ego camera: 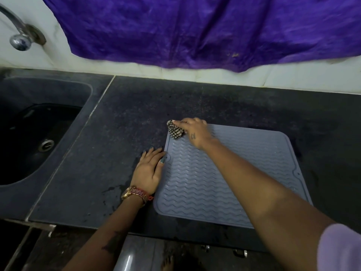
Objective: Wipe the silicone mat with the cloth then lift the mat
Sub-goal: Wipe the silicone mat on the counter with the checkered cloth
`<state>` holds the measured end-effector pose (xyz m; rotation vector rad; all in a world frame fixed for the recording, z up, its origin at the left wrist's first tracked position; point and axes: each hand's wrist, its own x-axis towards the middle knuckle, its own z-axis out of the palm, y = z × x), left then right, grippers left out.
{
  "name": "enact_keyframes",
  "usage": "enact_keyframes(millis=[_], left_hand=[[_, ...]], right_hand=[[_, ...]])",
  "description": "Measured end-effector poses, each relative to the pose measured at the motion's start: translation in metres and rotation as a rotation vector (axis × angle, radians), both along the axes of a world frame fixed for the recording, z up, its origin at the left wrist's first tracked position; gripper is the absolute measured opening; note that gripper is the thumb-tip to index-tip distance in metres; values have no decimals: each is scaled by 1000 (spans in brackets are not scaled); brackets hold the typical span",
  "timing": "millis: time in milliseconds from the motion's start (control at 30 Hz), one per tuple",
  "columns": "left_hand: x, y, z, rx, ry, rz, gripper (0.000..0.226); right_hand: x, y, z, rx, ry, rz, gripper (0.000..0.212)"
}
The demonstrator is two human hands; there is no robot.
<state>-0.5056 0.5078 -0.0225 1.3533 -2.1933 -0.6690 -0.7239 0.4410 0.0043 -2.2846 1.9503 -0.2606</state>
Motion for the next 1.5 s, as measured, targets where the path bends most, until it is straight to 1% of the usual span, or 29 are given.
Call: enact_keyframes(millis=[67, 133, 200, 233, 300, 367, 400, 433, 500, 533, 600, 733, 767, 867, 967, 1000, 1067, 1100, 1133, 1233, 1300, 1333, 1433, 1500], left_hand=[[0, 1, 0, -1, 0, 0, 47], [0, 1, 0, -3, 7, -1, 47], [1, 0, -1, -7, 8, 1, 47], [1, 0, -2, -6, 6, -1, 48], [0, 0, -1, -8, 4, 0, 49], [0, 1, 0, -6, 4, 2, 48], [0, 2, 1, -4, 4, 1, 48], [-1, 2, 0, -4, 6, -1, 48], [-1, 1, 0, -5, 12, 1, 48], [-1, 1, 0, -4, 14, 6, 48], [0, 2, 0, 0, 10, 3, 48], [0, 3, 2, -8, 6, -6, 52], [0, 3, 2, -10, 5, -8, 56], [0, 1, 0, -8, 4, -7, 65], [1, 0, -1, -3, 4, -7, 62], [1, 0, -1, -4, 5, -5, 58], [1, 1, -1, -4, 5, -4, 51], [1, 1, 0, -3, 5, -5, 51], [1, 1, 0, -2, 5, -5, 50], [0, 1, -1, -9, 9, -1, 51], [0, 1, -1, -4, 12, 1, 51], [0, 1, 0, -7, 13, 1, 52], [0, 1, -1, -3, 4, -2, 54], [0, 1, -2, -6, 1, -10, 61]], right_hand=[[-13, -11, 9, -23, -68, 7, 65], [-26, -5, 8, -109, -16, -82, 64], [-38, 10, -1, -97, 48, -121, 65], [-41, 17, -6, -71, 41, -118, 67], [-45, 11, -4, -26, -50, -93, 64], [-47, -2, 8, 45, -227, -106, 53], [-49, -4, 12, 32, -288, -130, 48], [-51, 0, 12, -35, -297, -171, 48], [-57, 22, 2, -187, -205, -237, 57], [-59, 36, -4, -201, -152, -256, 62], [-63, 51, -16, -146, -104, -271, 66], [-74, 26, 10, 8, -244, -209, 53], [-76, 26, 17, 10, -258, -213, 53], [-68, 60, 11, -107, -229, -256, 56], [-56, 90, -10, -127, -144, -272, 56], [-57, 86, -8, -108, -181, -274, 54], [-64, 74, 7, -43, -336, -272, 50], [-66, 73, 14, -42, -392, -265, 50], [-64, 77, 18, -64, -406, -266, 49], [-48, 112, -1, -126, -287, -273, 43], [-40, 126, -13, -127, -198, -294, 46], [-41, 121, -12, -107, -184, -298, 50], [-50, 108, 5, -19, -261, -262, 51], [-45, 123, 3, -89, -255, -286, 51]])
